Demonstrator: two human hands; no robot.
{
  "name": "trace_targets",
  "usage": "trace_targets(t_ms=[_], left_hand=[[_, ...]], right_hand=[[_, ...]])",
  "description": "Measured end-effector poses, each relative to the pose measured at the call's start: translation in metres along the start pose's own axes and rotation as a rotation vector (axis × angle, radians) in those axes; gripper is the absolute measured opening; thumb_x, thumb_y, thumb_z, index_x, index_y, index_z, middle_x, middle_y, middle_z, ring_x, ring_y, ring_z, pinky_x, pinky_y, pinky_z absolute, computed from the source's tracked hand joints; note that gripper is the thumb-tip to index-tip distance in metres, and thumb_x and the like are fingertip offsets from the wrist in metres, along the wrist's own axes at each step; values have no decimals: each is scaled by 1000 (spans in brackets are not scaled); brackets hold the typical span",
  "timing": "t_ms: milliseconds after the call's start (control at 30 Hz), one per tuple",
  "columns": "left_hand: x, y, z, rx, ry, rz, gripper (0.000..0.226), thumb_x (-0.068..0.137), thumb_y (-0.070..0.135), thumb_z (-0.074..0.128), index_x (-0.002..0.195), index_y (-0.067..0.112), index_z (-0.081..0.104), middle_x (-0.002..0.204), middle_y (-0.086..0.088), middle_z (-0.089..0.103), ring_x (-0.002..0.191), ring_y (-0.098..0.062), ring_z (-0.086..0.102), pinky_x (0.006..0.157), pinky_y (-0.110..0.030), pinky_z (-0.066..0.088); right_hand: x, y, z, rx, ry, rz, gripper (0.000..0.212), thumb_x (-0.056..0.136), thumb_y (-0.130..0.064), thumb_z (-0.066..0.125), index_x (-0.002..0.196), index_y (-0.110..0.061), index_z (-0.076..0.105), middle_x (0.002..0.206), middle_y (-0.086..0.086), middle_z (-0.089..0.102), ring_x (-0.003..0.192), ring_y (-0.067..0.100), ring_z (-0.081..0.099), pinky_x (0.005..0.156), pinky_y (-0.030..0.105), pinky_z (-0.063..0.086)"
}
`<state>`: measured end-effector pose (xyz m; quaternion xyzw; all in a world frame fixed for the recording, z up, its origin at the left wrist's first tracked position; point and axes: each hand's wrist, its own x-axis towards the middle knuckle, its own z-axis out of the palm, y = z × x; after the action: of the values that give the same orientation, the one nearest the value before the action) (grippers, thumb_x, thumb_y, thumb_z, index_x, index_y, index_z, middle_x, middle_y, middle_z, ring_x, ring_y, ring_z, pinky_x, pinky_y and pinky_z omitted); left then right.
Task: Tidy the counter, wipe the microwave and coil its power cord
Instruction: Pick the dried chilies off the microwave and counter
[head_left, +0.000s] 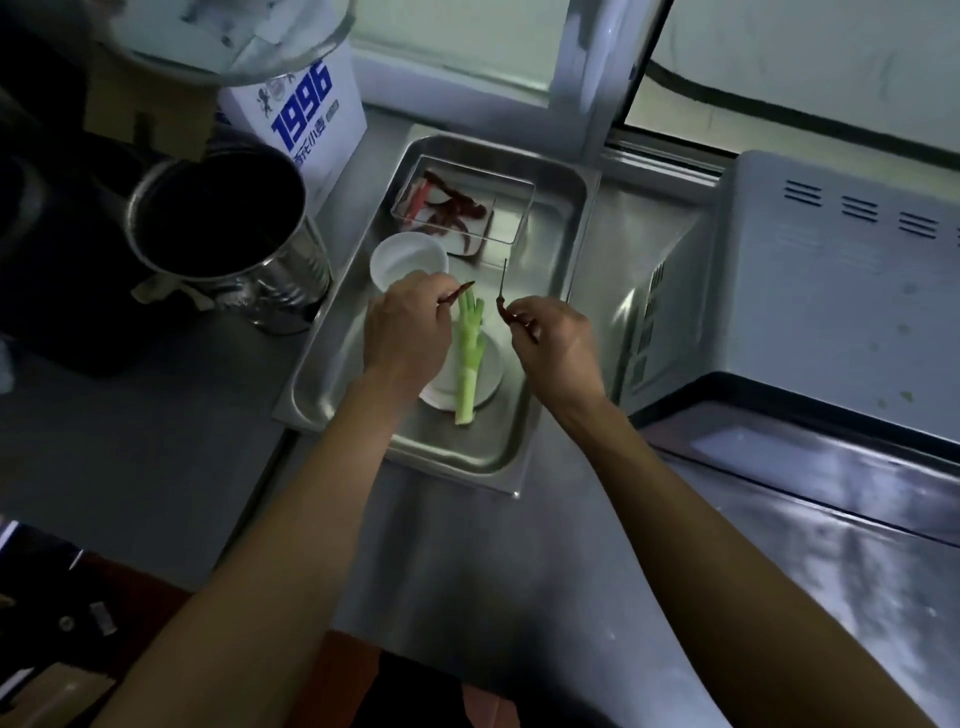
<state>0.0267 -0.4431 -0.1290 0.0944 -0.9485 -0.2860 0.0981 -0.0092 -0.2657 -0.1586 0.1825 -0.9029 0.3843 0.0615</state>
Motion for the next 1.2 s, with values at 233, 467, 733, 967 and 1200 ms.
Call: trace_targets(t_ms=[233,467,733,967,1200], left_hand=[[86,-43,12,-51,-16,34,33,88,0,53,111,17,70,109,-4,69,100,-26,63,85,-44,52],[152,-58,27,-27,-53,72,29,95,8,52,112,23,69,109,-3,67,97,-25,63,79,-41,54],[210,-69,47,-27,-94,39,25,95,13,54,113,23,68,105,1,68,95,-19,64,78,-37,55],[239,-79,71,3,-138,2,27,95,11,52,117,18,66,110,-4,66,99,-22,62,84,-39,54],[243,-90,89,53,-166,8,24,97,18,58,121,15,65,114,-7,65,102,-23,62,87,-41,54]], right_hand=[[76,-8,43,-9,28,85,20,89,-3,62,105,-9,72,98,8,70,85,22,65,75,42,56],[132,4,72,-58,9,96,16,91,-7,64,104,-11,72,95,5,69,83,18,63,73,39,55],[183,25,96,-78,-12,113,18,87,-5,65,102,-11,72,95,7,70,84,23,64,73,43,55],[208,40,116,-31,-83,145,11,90,-12,68,99,-14,75,91,5,72,81,19,65,74,42,56],[213,47,124,-44,-180,157,15,94,-16,65,105,-13,74,96,7,73,84,21,67,78,41,57]])
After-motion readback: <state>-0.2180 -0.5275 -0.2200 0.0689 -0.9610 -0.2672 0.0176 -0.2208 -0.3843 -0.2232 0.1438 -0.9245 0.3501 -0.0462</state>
